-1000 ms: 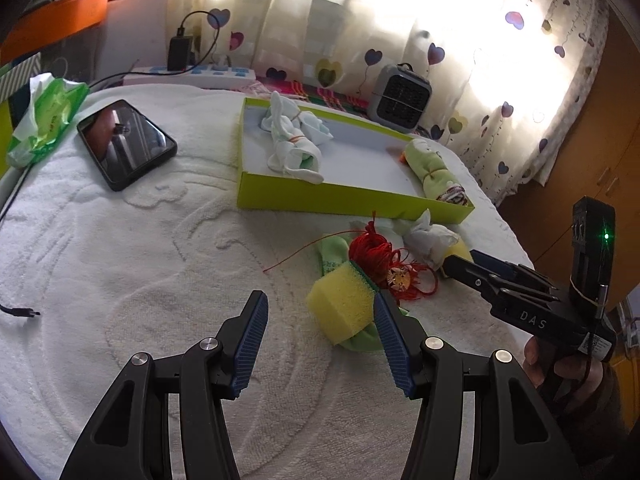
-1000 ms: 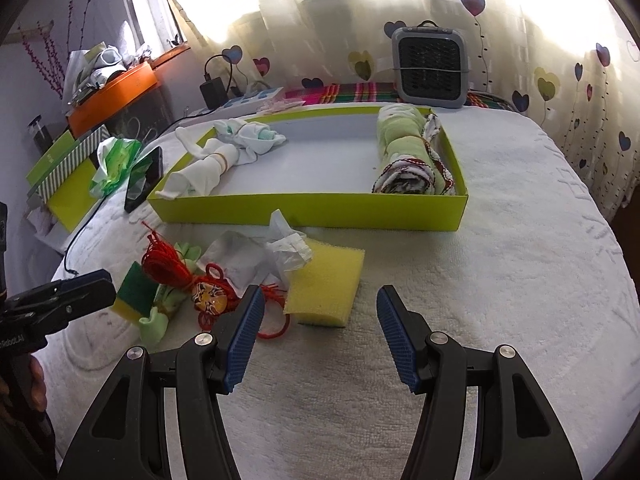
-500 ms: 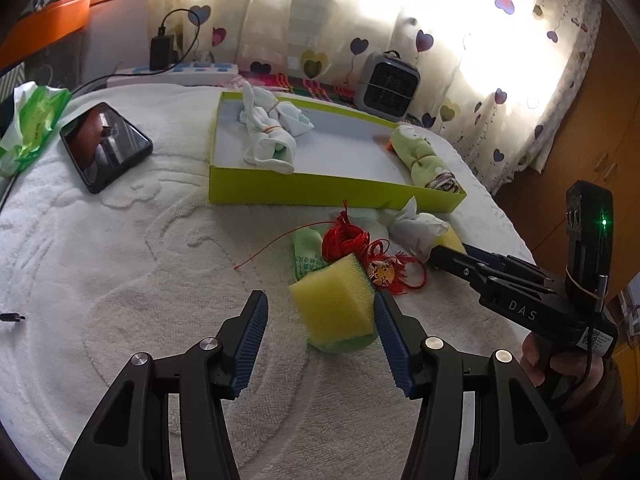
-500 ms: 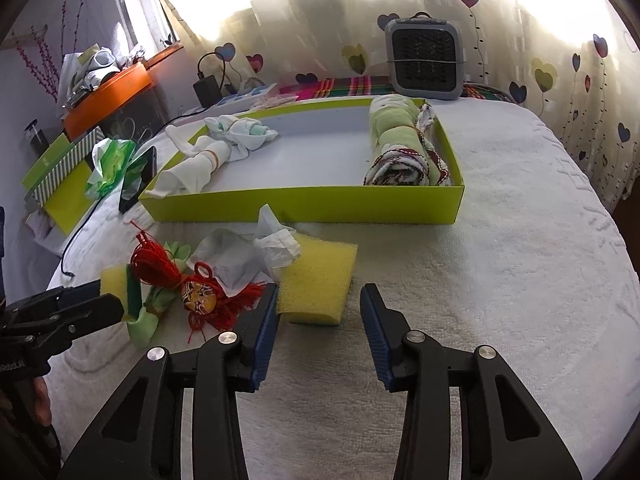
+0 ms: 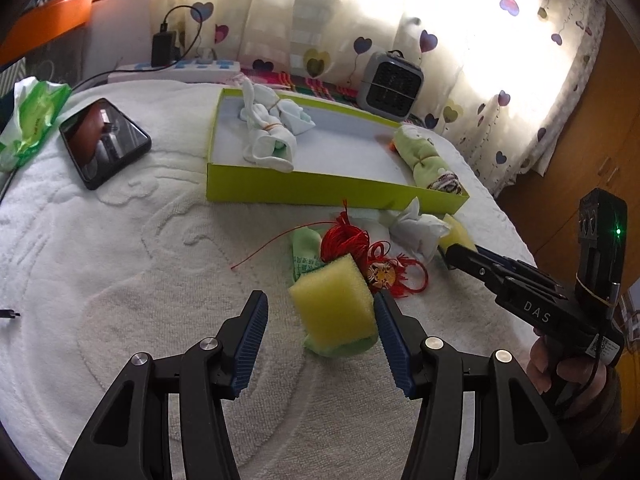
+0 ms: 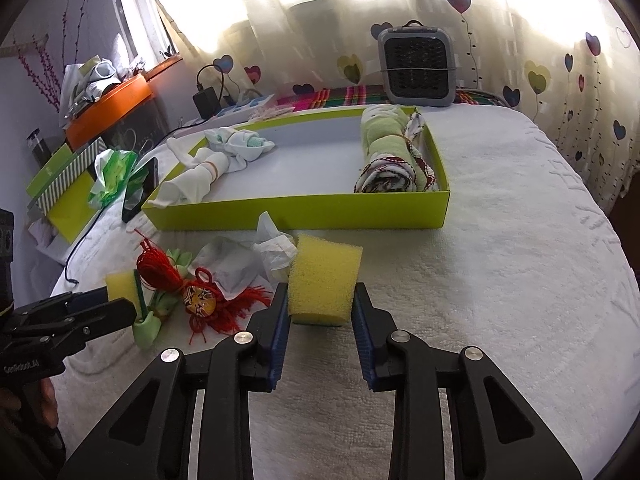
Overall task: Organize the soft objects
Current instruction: 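Grasp a yellow sponge with the right gripper while the left grasps another yellow sponge, then carry both yellow sponges over the green box lid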
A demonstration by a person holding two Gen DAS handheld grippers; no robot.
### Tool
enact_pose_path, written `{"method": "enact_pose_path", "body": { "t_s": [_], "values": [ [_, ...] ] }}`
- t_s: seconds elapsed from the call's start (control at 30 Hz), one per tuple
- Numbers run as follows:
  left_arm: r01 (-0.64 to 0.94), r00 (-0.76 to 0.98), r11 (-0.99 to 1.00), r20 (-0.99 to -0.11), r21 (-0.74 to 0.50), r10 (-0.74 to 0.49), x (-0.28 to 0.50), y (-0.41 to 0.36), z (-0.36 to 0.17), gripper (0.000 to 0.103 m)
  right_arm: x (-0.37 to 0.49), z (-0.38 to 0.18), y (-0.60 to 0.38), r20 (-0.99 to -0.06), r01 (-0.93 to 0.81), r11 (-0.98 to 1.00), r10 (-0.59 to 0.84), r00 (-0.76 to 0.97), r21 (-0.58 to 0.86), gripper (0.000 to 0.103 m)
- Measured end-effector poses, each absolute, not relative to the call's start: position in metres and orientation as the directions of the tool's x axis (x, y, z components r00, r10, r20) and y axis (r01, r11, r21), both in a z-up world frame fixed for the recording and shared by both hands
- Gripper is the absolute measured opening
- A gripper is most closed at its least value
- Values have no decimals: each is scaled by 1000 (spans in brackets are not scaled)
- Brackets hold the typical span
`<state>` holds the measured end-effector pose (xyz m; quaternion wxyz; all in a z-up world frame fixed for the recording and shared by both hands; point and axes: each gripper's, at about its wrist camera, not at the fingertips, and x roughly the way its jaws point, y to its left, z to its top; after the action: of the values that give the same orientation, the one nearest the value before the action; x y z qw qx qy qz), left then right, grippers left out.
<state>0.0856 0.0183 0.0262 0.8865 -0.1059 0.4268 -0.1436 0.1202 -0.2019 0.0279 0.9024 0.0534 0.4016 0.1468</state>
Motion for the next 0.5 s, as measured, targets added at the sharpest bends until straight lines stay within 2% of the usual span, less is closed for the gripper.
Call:
{"method": "enact_pose_path", "body": {
  "t_s": [0.1,0.3,0.5],
  "values": [
    [160,595,933,-722,-323,-353,86,21,26,54,118,30,-205,-703,-214,952,306,643,218,31],
    [176,603,926,-707,-335,-370,85,21,29,38,112,31,-209,-695,-199,952,307,650,234,31],
    [173,608,923,-700,-345,-375,84,22,30,34,109,31,-210,-693,-195,951,307,652,239,31]
  ]
}}
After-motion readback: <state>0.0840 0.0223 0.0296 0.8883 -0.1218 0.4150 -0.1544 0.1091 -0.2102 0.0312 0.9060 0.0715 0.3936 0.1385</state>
